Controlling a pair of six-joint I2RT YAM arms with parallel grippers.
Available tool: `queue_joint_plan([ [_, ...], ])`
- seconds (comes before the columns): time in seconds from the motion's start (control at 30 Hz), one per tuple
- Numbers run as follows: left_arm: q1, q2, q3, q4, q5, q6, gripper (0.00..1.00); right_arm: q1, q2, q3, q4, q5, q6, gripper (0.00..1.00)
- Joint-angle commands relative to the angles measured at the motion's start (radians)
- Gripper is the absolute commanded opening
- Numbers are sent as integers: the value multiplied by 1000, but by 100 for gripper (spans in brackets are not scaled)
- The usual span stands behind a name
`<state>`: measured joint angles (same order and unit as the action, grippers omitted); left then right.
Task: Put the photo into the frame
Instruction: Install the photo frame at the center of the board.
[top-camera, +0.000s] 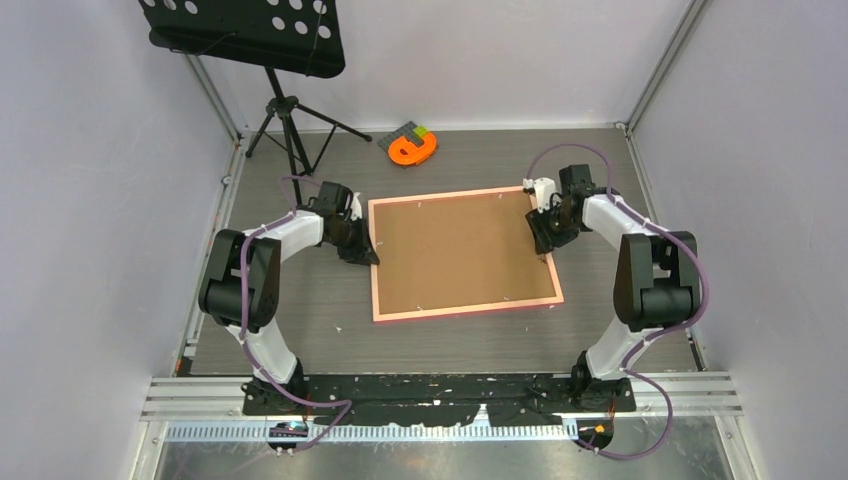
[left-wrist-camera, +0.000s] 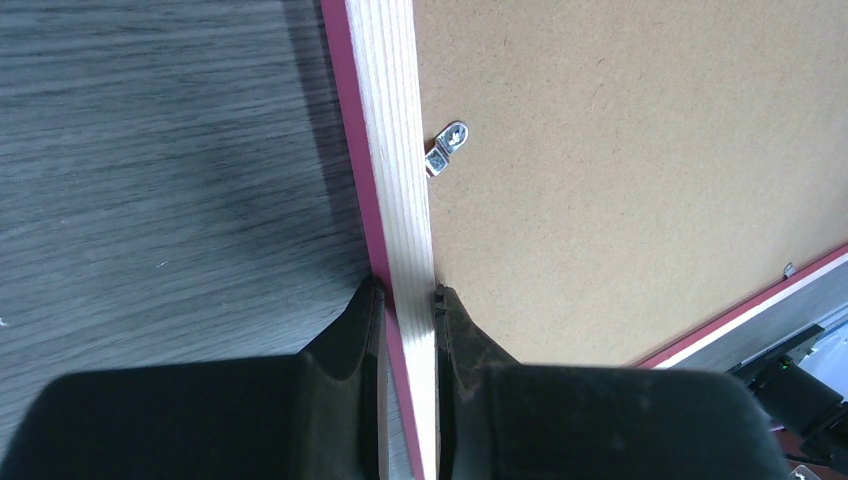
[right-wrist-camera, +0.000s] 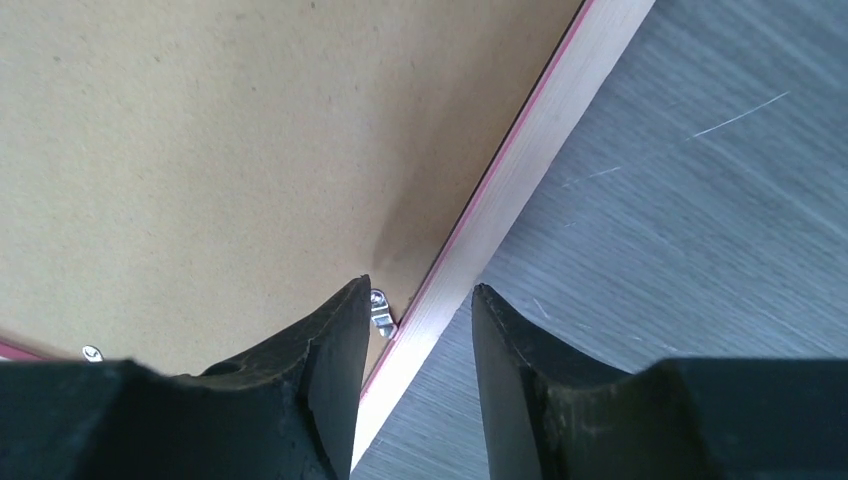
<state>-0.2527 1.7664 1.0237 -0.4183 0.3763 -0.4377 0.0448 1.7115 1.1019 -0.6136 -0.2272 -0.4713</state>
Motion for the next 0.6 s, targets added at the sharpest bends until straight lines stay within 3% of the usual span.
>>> queue_joint_plan([
  [0.0, -19, 67, -39, -72, 25, 48, 0, 7, -62, -1, 57, -35, 28, 49],
  [0.57, -18, 70, -36, -73, 32, 48, 0, 7, -95, -67, -24, -28, -59, 56],
])
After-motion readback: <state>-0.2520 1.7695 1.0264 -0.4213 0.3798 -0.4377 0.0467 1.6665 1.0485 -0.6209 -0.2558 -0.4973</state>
